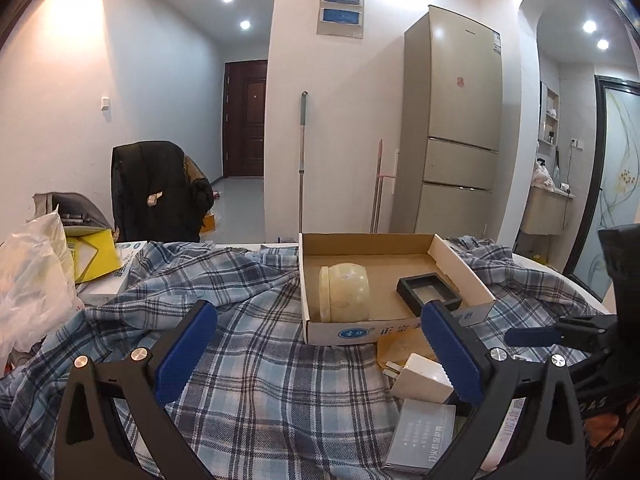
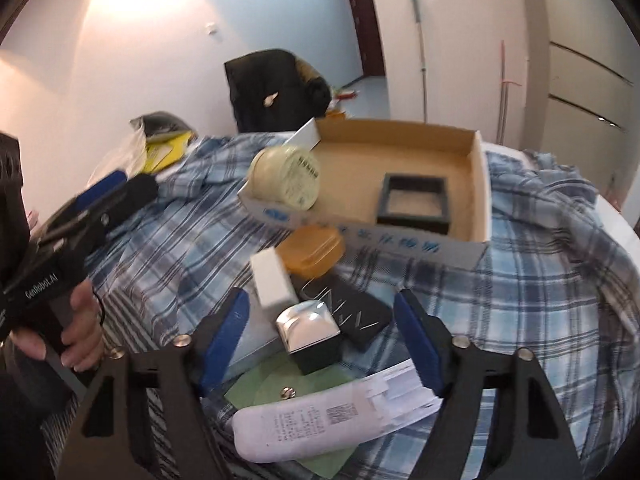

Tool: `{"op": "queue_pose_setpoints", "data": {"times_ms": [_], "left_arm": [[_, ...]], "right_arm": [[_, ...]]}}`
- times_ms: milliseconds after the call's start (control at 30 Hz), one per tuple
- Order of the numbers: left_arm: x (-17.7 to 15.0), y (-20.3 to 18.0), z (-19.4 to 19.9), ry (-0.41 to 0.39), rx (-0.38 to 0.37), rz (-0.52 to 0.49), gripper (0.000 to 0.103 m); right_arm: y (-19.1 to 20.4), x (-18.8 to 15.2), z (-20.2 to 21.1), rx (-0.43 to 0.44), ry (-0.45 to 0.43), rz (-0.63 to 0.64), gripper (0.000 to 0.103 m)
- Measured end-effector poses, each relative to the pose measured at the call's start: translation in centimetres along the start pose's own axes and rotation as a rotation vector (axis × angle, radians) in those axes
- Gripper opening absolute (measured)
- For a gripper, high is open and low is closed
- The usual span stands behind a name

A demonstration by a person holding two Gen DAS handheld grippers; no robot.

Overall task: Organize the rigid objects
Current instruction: 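Grasp the small silver-topped block with the right gripper, then grasp the grey card box with the left gripper while the right gripper holds the block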

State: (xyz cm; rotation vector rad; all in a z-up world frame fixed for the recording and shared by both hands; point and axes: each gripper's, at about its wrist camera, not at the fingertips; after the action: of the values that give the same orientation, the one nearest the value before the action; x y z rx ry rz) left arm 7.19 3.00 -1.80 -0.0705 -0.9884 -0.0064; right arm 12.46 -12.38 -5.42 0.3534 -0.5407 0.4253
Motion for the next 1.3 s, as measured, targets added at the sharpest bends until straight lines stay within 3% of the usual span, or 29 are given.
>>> {"op": "queue_pose_setpoints", "data": {"times_ms": [267, 400, 733, 867, 967, 1100, 1300], "left_arm": [[-0.1, -0.3, 0.0, -0.001, -0.004, -0.016, 0.103], [-0.1, -0.4, 0.0, 0.000, -0.005, -0.019, 0.103], [-0.1, -0.5, 0.1, -0.004, -0.002, -0.024, 0.103], [0.0, -0.5, 0.1, 0.001, -0.008, -0.034, 0.103], [0.1, -0.6, 0.1, 0.007, -0.014, -0.046, 0.103], [0.4, -1.7, -0.9, 0.099, -0.078, -0.129, 0.103], [-0.5, -3.9, -2.7, 0.314, -0.243, -0.269, 0.103]], "right_arm": [[0.1, -0.1, -1.3, 0.028, 0.057, 0.013, 0.045], [0.1, -0.1, -1.6, 0.026, 0.076, 0.016, 0.038], [0.8, -0.5, -3.0, 0.039, 0.166, 0.055, 0.032], [0.7, -0.6, -2.6, 0.000, 0.141, 0.044, 0.029], [0.5, -0.6, -0.8, -0.023, 0.053, 0.035, 0.029], [0.9, -0.4, 1.8, -0.106, -0.065, 0.044, 0.029], [0.7, -0.3, 3.0, -0.178, -0.130, 0.029, 0.029]]}}
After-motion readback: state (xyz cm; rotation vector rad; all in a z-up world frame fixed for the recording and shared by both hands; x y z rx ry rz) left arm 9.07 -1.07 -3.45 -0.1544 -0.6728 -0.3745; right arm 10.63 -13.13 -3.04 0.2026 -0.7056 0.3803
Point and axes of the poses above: each gripper's, at about its wrist camera, not at the fingertips, and z roughly against the way its jaws point, y to its left, x to its top, and after that the axes turned 9 degrees about y, right-handed
